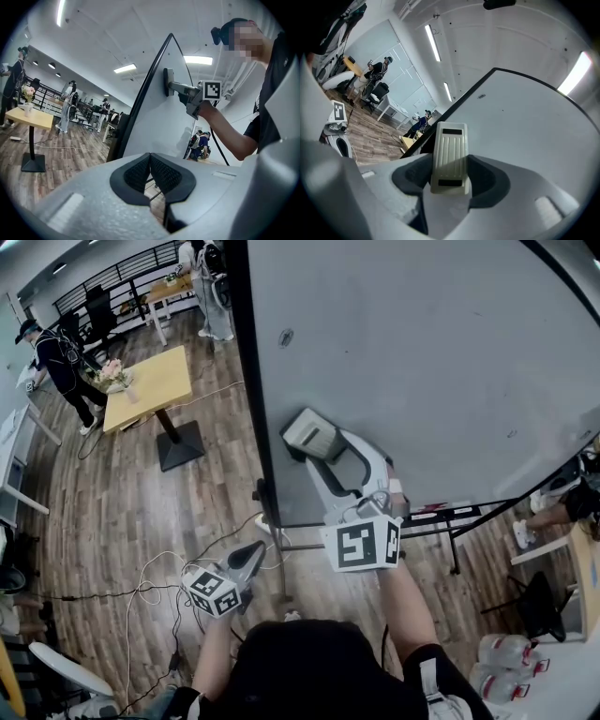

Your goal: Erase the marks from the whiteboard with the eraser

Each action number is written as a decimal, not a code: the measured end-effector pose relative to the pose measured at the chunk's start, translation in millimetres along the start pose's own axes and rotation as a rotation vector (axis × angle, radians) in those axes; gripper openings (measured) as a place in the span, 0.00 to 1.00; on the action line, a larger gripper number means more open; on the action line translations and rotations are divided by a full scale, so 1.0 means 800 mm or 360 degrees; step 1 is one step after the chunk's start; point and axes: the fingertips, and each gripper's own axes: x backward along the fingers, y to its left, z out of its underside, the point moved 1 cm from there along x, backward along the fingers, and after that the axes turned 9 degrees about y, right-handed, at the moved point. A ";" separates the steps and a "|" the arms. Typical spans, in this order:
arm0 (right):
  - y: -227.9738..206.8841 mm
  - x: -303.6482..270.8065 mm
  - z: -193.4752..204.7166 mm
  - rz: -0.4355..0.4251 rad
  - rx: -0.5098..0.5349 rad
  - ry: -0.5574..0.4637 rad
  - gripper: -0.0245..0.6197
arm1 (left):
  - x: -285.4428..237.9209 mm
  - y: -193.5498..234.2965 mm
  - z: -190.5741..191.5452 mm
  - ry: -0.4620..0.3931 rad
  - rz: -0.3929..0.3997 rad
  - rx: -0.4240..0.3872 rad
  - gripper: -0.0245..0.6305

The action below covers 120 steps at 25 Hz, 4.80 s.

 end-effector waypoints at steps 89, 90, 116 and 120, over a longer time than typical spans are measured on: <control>-0.046 0.029 0.043 0.0029 -0.0167 -0.0055 0.40 | -0.012 -0.035 0.000 0.0010 0.0024 -0.0008 0.06; -0.043 0.031 0.045 0.0015 -0.0178 -0.0055 0.41 | -0.011 -0.037 0.001 0.0010 0.0024 -0.0009 0.05; 0.089 0.107 0.203 -0.0680 -0.0517 0.0107 0.41 | -0.009 -0.106 0.012 -0.0001 -0.0017 0.0017 0.06; 0.113 0.128 0.226 -0.0838 -0.0683 0.0098 0.41 | -0.007 -0.117 0.013 -0.0017 -0.0038 0.0024 0.06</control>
